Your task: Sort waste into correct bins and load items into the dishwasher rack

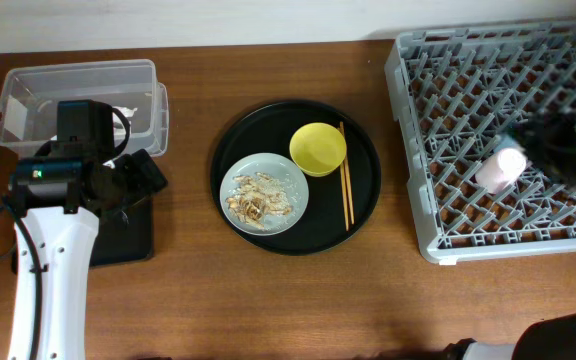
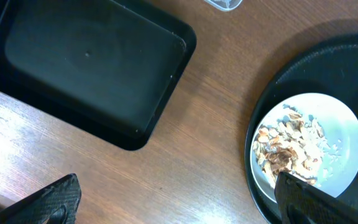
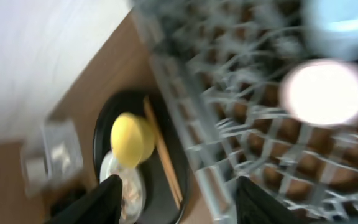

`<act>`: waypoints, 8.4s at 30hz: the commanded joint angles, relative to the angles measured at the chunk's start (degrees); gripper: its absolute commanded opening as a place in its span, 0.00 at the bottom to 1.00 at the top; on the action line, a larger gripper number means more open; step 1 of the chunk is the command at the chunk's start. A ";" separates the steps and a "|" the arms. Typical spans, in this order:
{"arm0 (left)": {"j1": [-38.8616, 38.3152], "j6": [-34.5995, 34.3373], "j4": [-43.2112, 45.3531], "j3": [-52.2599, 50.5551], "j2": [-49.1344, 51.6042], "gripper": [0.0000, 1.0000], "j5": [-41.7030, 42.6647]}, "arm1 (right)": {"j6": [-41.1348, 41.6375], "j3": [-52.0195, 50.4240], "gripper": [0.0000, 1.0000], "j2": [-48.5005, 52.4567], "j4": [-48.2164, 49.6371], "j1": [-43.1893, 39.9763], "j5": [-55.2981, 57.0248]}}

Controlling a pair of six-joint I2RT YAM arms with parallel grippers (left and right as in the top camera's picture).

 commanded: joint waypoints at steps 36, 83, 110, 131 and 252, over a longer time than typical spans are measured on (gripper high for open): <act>0.24 -0.57 -0.02 0.04 -0.76 0.99 -0.85 | 13.68 0.79 0.31 33.99 39.52 63.30 46.14; 0.24 -0.57 -0.04 0.04 -0.76 0.99 -0.85 | -12.61 51.76 0.04 24.96 -20.26 11.10 -2.82; 0.24 -0.57 -0.04 0.04 -0.76 0.99 -0.85 | -6.93 51.76 0.04 57.40 9.38 2.93 -42.56; 0.24 -0.57 -0.04 0.04 -0.76 0.99 -0.85 | -0.55 53.40 0.23 54.14 3.15 -0.63 -23.12; 0.24 -0.57 -0.02 0.04 -0.76 0.99 -0.85 | 2.75 59.41 0.99 9.57 -33.14 47.17 12.04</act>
